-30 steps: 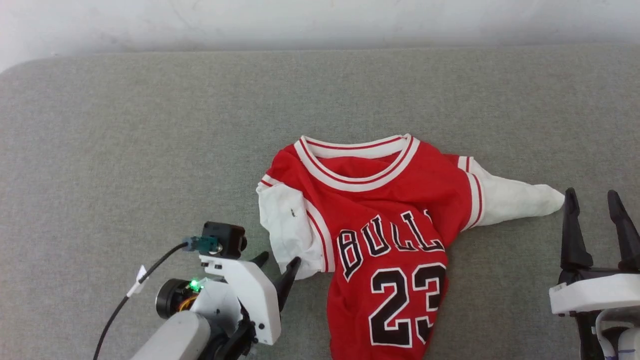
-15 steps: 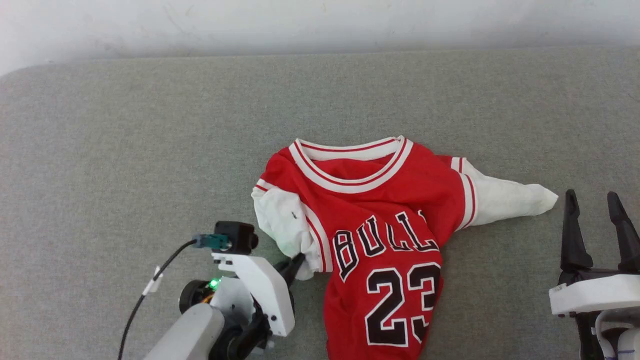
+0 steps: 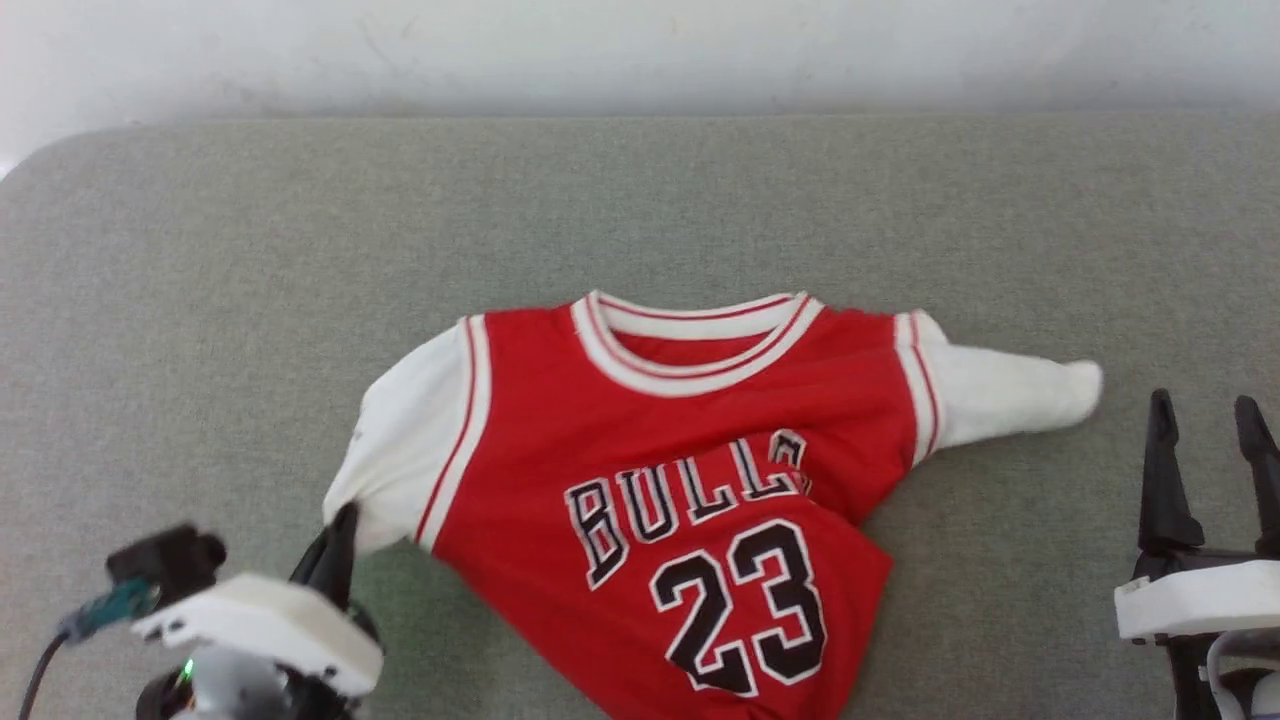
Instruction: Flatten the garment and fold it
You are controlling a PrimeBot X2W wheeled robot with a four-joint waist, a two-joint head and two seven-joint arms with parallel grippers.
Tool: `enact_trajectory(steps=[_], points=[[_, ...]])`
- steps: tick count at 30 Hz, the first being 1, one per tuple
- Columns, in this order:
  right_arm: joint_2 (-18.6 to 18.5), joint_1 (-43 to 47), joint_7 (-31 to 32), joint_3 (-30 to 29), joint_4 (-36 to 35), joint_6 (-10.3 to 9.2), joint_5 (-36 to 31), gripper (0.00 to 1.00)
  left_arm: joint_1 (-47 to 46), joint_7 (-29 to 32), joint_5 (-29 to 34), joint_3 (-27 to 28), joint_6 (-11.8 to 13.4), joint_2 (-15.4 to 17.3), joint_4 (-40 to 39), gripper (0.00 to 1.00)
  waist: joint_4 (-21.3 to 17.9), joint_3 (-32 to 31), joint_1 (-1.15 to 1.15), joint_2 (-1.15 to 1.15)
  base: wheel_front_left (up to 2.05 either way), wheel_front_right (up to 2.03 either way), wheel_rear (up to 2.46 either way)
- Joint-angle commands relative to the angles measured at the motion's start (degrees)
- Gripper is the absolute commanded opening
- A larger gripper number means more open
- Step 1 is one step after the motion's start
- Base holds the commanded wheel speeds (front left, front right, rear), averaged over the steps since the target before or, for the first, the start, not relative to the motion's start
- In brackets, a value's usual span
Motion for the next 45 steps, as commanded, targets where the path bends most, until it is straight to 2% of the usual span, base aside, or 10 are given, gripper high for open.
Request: enact_trajectory(steps=[1,11,16,25,36,37,38,39,40,45], points=[[0.1,0.4,0.0,-0.2,-0.4,-0.05,0.3,1.00,3.0,-1.1,-0.7,1.5,0.8,0.5,-1.0,0.00,0.6,0.5,0.00,0.00,0.00,0.00,0.00],[0.1,-2.5,4.4,1.3,-1.8,-0.05,-1.2,1.00,4.9,-2.8,-1.0,0.3,0.2,-1.5,-3.2,0.00,2.2,1.7,0.00,0.00,0.00,0.00,0.00],[0.1,-8.0,15.1,2.1,-2.2,-0.05,0.2,1.00,3.2,-2.9,0.2,-0.3,0.1,-1.1,-4.1,0.00,1.9,3.1,0.00,0.00,0.00,0.00,0.00],[0.1,-15.1,41.6,-3.2,-0.6,-0.05,3.3,1.00,0.6,-2.2,0.7,-2.6,-0.6,-2.2,-5.5,0.00,2.8,5.8,0.00,0.00,0.00,0.00,0.00],[0.1,-15.4,48.6,-2.4,2.7,-0.05,6.0,1.00,-0.7,-1.9,0.3,-3.5,-1.5,-2.9,-4.4,0.00,4.5,7.3,0.00,0.00,0.00,0.00,0.00],[0.1,-15.5,48.6,-2.3,3.4,-0.05,6.2,0.80,-0.9,-1.9,0.4,-3.7,-1.6,-2.9,-4.3,0.00,4.6,7.4,0.00,0.00,0.00,0.00,0.00],[0.1,-15.7,48.6,-2.0,4.0,-0.05,6.1,0.37,-1.2,-1.8,0.4,-3.9,-1.7,-3.0,-4.1,0.00,4.8,7.5,0.00,0.00,0.00,0.00,0.00],[0.1,-15.9,48.3,-1.8,4.5,-0.05,5.7,0.08,-1.5,-1.6,0.4,-4.1,-1.9,-3.1,-3.9,0.00,4.8,7.6,0.00,0.00,0.00,0.00,0.00],[0.1,-16.1,47.7,-1.8,5.0,-0.05,5.4,0.00,-1.8,-1.5,0.4,-4.3,-2.0,-3.1,-3.7,0.00,4.9,7.6,0.00,0.00,0.00,0.00,0.00],[0.1,-17.3,43.0,-2.8,7.2,-0.05,4.6,0.00,-3.0,-1.4,0.4,-4.8,-2.5,-3.5,-2.1,0.00,4.7,7.1,0.00,0.00,0.00,0.00,0.00]])
